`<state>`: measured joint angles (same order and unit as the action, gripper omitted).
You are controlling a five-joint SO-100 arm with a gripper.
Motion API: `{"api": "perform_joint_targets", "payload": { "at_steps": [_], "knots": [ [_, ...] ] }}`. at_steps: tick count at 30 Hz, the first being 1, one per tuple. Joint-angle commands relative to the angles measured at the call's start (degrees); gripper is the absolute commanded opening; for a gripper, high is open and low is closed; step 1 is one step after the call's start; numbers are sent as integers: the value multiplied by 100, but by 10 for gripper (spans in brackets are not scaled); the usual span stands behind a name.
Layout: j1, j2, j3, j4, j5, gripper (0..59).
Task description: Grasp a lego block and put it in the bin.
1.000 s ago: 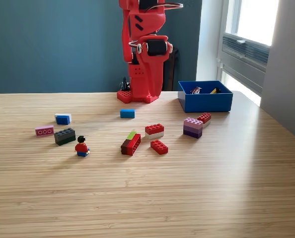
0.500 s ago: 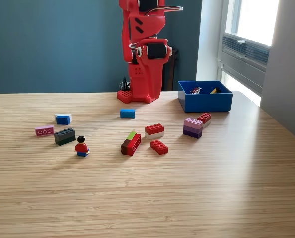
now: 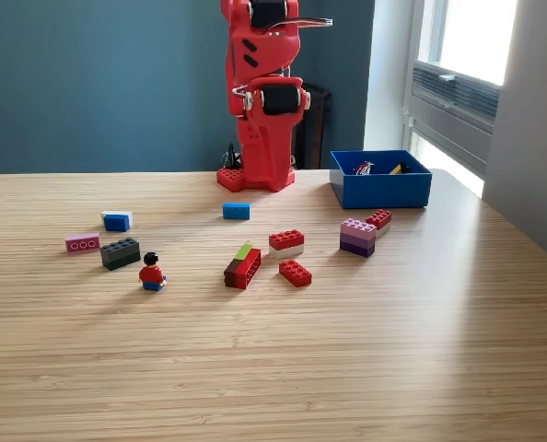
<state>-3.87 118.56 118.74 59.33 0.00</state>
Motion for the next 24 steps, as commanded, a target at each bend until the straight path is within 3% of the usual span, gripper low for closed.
{"api": "perform_joint_targets", "payload": {
  "at_steps": [1,5,11,24],
  "knots": [
    [325,167,0,-149,545,153],
    [615,167,141,-149,1116,219],
    [1055,167,413,-141,1450,243],
    [1784,167,650,-141,492,236]
  ]
}}
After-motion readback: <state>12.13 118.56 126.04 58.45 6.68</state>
